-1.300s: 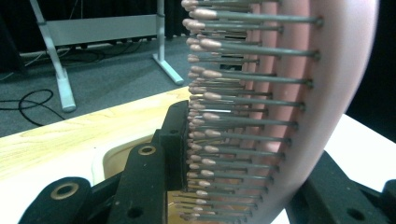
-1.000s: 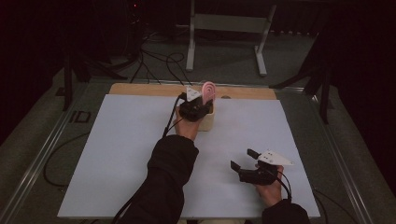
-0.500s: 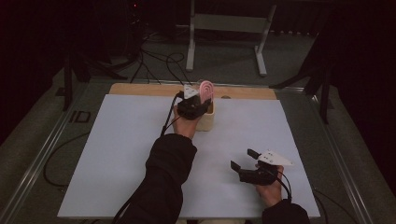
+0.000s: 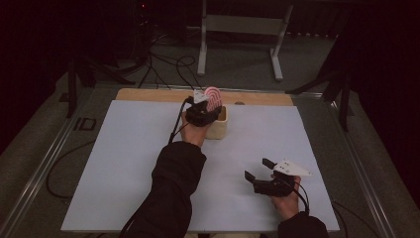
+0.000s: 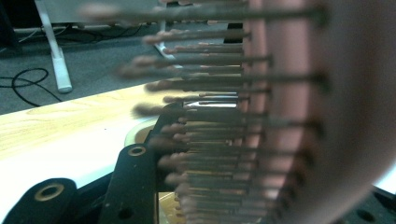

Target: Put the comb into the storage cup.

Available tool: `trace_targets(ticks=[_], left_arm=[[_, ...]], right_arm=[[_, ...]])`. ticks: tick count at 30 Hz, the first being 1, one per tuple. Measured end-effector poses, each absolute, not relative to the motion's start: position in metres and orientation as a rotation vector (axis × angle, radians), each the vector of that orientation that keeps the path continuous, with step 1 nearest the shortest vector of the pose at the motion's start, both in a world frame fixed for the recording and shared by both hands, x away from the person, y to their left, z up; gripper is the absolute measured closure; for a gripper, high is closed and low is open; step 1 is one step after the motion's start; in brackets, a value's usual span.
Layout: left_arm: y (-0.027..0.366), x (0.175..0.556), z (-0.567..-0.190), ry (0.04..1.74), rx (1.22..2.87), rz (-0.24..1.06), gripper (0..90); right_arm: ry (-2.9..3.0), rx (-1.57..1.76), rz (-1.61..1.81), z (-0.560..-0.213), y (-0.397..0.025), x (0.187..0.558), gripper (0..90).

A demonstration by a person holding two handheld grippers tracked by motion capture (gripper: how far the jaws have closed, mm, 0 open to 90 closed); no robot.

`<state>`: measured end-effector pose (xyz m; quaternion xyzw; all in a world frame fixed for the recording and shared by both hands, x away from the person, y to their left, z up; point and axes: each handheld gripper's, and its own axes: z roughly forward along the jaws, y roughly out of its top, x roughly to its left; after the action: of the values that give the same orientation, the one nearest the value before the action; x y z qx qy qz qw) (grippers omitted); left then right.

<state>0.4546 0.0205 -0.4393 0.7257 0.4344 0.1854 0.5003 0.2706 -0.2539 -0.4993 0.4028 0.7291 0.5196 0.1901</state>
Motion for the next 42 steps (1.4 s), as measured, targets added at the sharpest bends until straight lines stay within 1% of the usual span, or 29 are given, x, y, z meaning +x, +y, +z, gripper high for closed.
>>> trace_targets(ticks=[5,14,21,22,23,25,28,30,31,37,42], left_arm=[[0.022,0.455,-0.439,1.056,1.759,0.447,55.2],[0.026,0.456,-0.438,1.088,1.76,0.471,47.1],[0.028,0.457,-0.438,1.116,1.76,0.492,38.9],[0.029,0.457,-0.439,1.124,1.757,0.498,38.9],[0.029,0.457,-0.439,1.132,1.754,0.507,34.1],[0.03,0.457,-0.44,1.138,1.751,0.512,29.5],[0.033,0.456,-0.441,1.157,1.733,0.52,23.5],[0.034,0.456,-0.442,1.162,1.73,0.519,22.1],[0.035,0.456,-0.443,1.167,1.733,0.524,19.0],[0.042,0.456,-0.448,1.2,1.733,0.527,13.9],[0.045,0.454,-0.447,1.191,1.739,0.524,9.5]], right_arm=[[2.049,1.133,1.459,-0.499,-0.254,0.271,11.7],[2.047,1.131,1.46,-0.499,-0.254,0.271,11.7],[2.047,1.131,1.46,-0.499,-0.254,0.271,11.7],[2.047,1.131,1.458,-0.499,-0.254,0.271,11.7],[2.047,1.132,1.461,-0.5,-0.254,0.271,11.7],[2.047,1.132,1.461,-0.5,-0.254,0.271,11.7],[2.049,1.133,1.459,-0.5,-0.254,0.271,11.7],[2.049,1.133,1.459,-0.5,-0.254,0.271,11.7],[2.049,1.131,1.462,-0.5,-0.254,0.271,11.7],[2.052,1.127,1.459,-0.5,-0.254,0.271,11.7],[2.052,1.126,1.459,-0.5,-0.254,0.271,11.7]])
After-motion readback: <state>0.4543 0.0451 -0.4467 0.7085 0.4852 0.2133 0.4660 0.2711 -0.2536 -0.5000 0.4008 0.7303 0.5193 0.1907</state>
